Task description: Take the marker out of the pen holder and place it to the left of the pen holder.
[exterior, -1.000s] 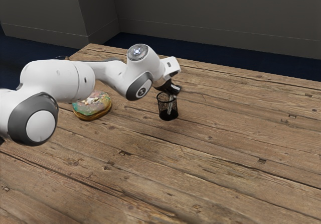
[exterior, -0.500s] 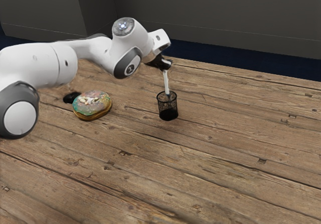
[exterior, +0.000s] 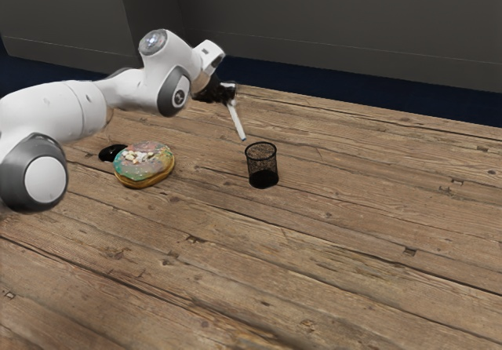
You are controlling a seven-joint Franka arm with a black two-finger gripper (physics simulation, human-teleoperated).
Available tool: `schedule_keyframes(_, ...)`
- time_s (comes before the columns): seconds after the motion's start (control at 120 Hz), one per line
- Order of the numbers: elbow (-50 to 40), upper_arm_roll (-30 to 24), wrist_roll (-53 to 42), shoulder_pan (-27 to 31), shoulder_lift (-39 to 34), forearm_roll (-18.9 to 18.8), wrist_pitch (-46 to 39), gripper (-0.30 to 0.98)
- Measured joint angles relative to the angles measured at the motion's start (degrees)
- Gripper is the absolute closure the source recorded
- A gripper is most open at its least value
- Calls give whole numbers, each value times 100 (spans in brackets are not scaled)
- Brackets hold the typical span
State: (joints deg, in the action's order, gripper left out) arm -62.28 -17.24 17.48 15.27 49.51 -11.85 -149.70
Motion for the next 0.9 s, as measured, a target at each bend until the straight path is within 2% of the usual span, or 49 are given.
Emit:
schedule_keyframes(0.05,43,-69,-22,155,74,558,6,79)
schedule_keyframes(0.133,51,-82,-124,438,266,1818,17,79)
schedule_keyframes(0.192,21,-68,-200,558,385,2495,37,79)
schedule_keyframes(0.258,-16,-21,-276,646,491,3012,58,79)
schedule_keyframes(0.35,-33,99,-359,694,567,3424,79,79)
schedule_keyframes(0.383,-33,117,-390,692,573,3510,83,77)
schedule_keyframes(0.575,29,134,-851,639,549,3793,55,35)
schedule_keyframes(0.708,-12,146,-1123,625,386,3765,48,19)
schedule_keyframes(0.733,-200,143,-1169,610,105,3607,55,17)
schedule_keyframes(0.8,-1978,-185,-1286,623,-1779,3168,193,12)
schedule_keyframes(0.85,-2725,-466,-1423,640,-2876,2931,844,10)
schedule_keyframes(0.9,-2890,-482,-1768,553,-3613,2651,1772,8)
